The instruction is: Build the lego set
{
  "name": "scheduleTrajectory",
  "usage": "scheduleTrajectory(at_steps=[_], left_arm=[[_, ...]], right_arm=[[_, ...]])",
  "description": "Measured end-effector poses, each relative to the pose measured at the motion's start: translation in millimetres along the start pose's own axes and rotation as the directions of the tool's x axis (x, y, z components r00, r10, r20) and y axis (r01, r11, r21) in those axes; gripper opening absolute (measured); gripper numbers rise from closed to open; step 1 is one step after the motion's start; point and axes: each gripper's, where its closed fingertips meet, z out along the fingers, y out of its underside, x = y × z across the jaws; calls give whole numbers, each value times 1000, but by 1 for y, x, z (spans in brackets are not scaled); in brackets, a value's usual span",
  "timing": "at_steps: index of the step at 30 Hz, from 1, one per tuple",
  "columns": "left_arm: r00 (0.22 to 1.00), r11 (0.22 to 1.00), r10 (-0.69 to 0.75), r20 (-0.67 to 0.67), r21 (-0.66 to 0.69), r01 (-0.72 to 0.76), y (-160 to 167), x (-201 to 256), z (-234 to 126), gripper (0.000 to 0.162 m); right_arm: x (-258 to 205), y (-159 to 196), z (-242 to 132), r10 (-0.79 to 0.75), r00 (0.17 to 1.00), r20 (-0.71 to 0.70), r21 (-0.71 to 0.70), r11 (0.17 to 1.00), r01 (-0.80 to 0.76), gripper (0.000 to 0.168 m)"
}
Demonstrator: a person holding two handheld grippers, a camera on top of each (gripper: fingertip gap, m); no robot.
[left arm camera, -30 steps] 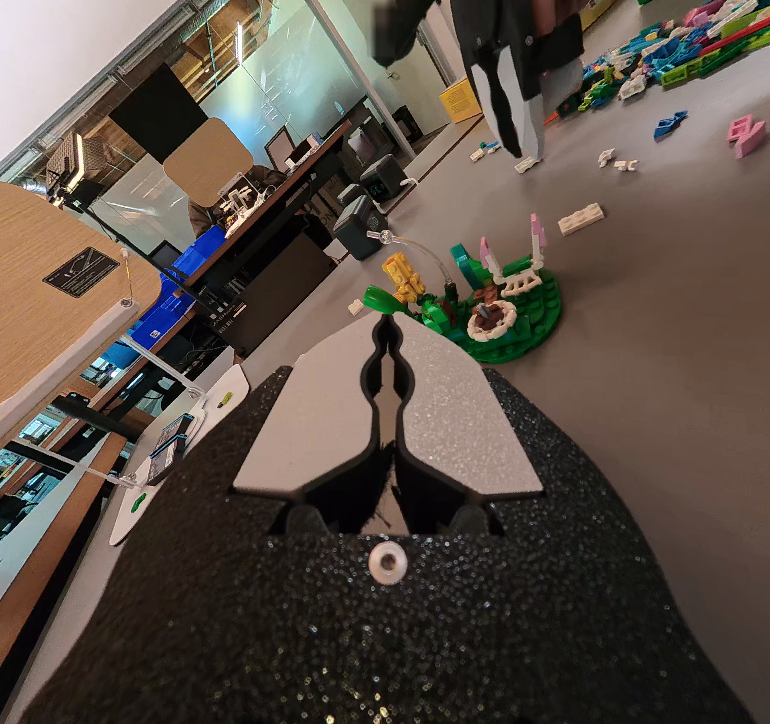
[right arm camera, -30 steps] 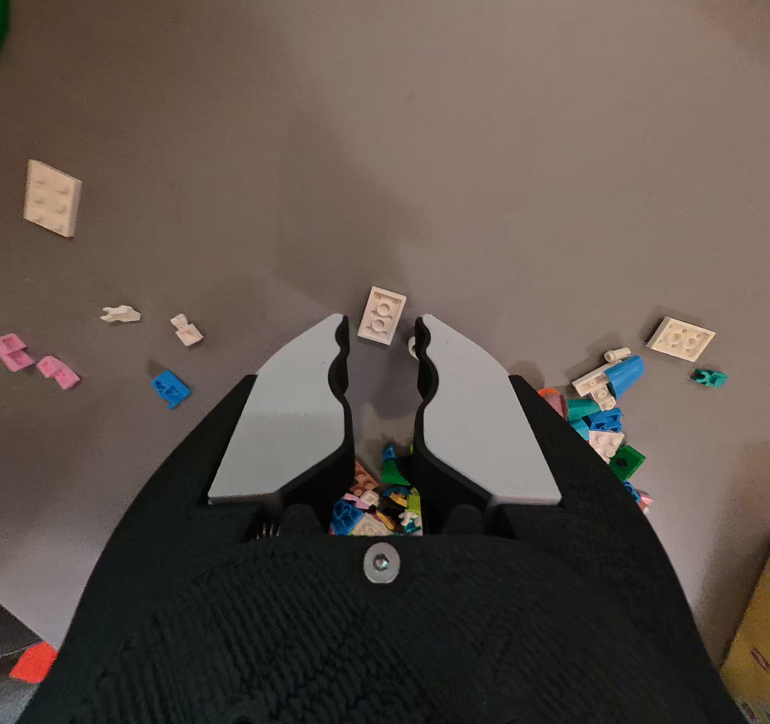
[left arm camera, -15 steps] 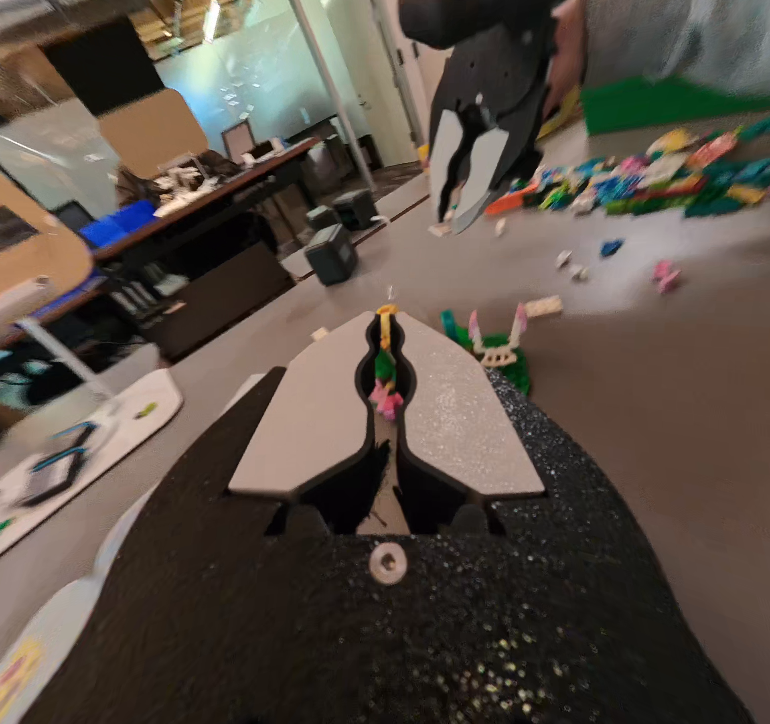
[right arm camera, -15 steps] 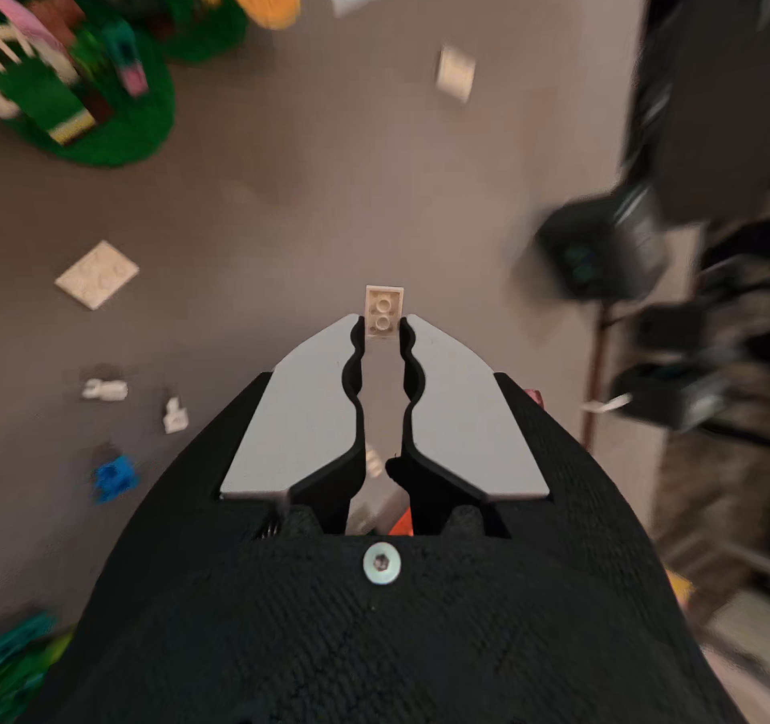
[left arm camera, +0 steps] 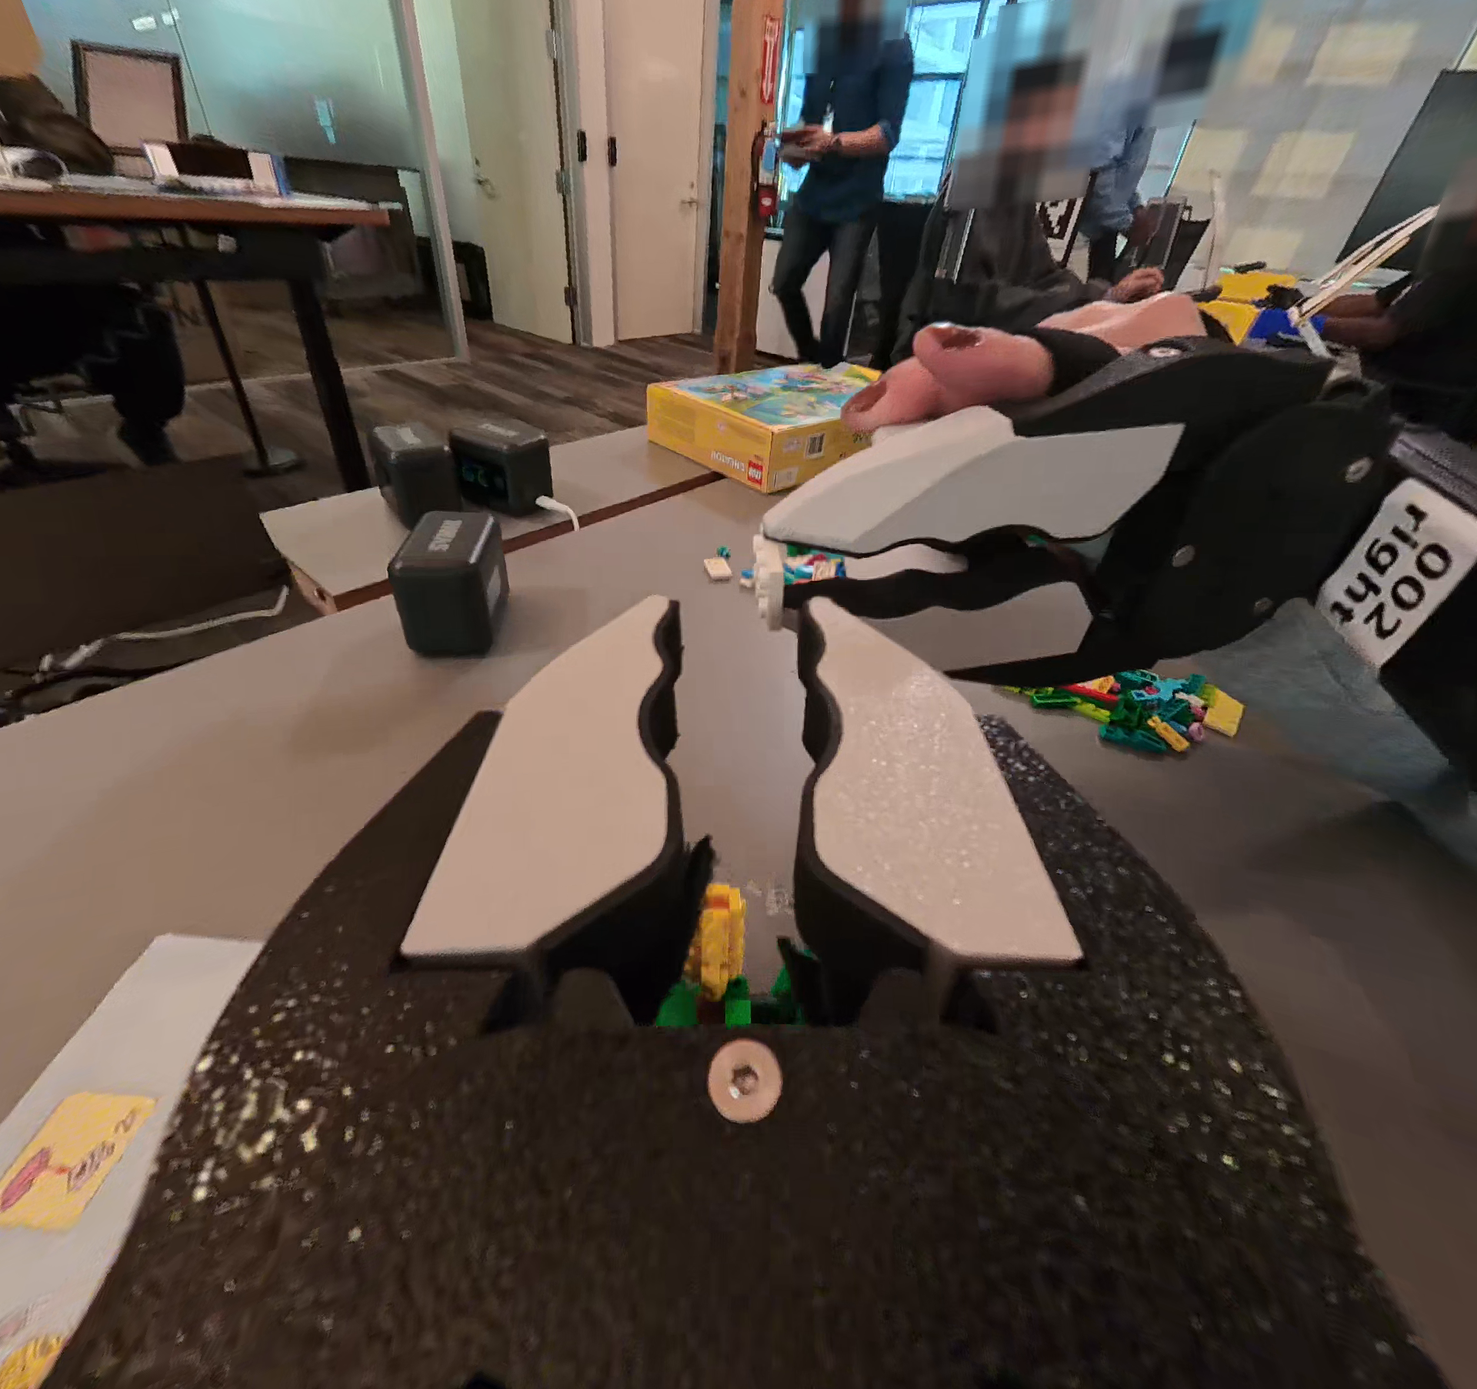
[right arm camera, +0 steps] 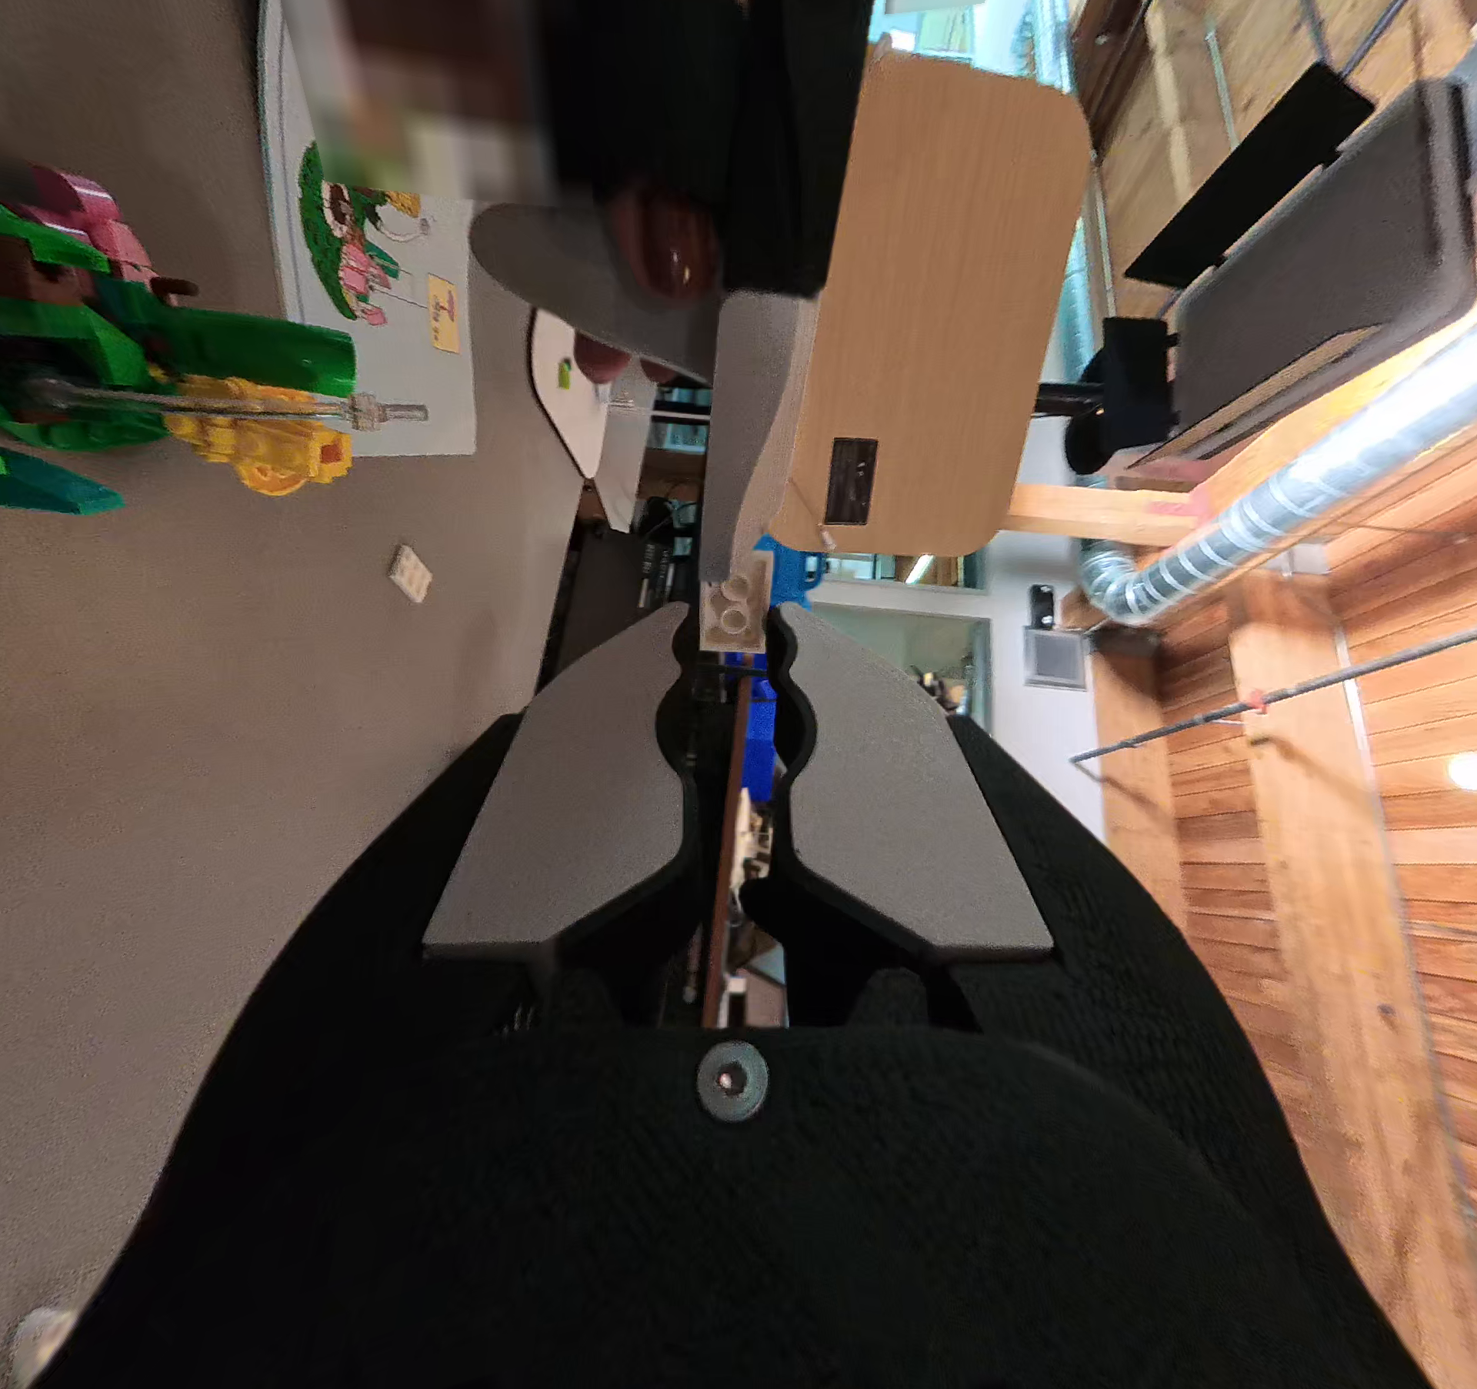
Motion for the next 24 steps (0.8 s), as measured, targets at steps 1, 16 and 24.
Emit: scheduleTrajectory(at_steps=[1,16,24], left_arm=[[1000,1000,24,1,14,-24,-2,1,1,22],[525,512,846,93,138,-848,-9,31,-21,4],[240,227,967,81,141,-964,7,63,-21,4]], right_arm=[[2,-2,0,-26,999,-19,2,1000,26,14],[10,-21,-40,735,145,663,-151,320,-935,30],[-16,-40,-60,603,-156,783,-403,299,-865,25]])
